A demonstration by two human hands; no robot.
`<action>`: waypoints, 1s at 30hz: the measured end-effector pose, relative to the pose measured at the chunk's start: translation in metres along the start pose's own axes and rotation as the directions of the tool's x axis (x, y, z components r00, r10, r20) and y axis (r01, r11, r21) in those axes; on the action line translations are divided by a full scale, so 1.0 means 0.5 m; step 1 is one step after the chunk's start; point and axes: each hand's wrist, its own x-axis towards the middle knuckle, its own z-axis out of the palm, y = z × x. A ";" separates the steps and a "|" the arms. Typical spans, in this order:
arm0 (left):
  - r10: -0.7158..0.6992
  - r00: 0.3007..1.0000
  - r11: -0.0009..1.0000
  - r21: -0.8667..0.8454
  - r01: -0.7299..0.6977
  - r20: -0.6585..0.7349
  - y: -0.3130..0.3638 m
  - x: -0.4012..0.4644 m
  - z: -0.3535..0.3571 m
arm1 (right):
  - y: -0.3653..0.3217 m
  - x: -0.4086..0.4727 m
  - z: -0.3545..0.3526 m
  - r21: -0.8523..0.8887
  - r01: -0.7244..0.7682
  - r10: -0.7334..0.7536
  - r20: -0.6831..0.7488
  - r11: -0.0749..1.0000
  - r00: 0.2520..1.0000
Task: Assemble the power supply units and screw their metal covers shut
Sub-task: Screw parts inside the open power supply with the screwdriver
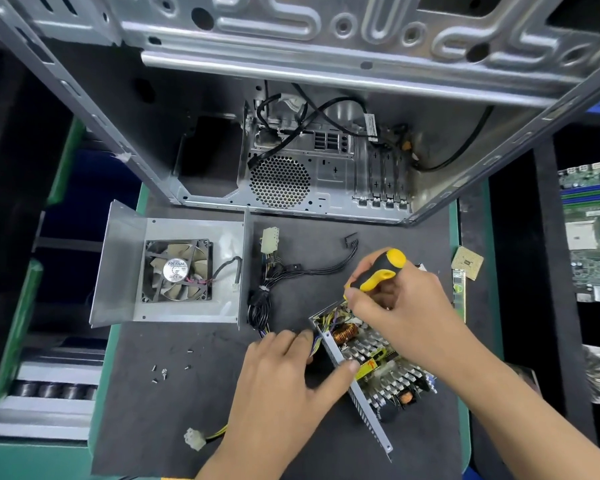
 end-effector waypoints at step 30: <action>0.000 1.000 1.000 0.023 0.000 0.016 -0.008 -0.004 0.007 | -0.034 0.001 -0.002 -0.165 0.021 -0.009 0.074 0.986 0.997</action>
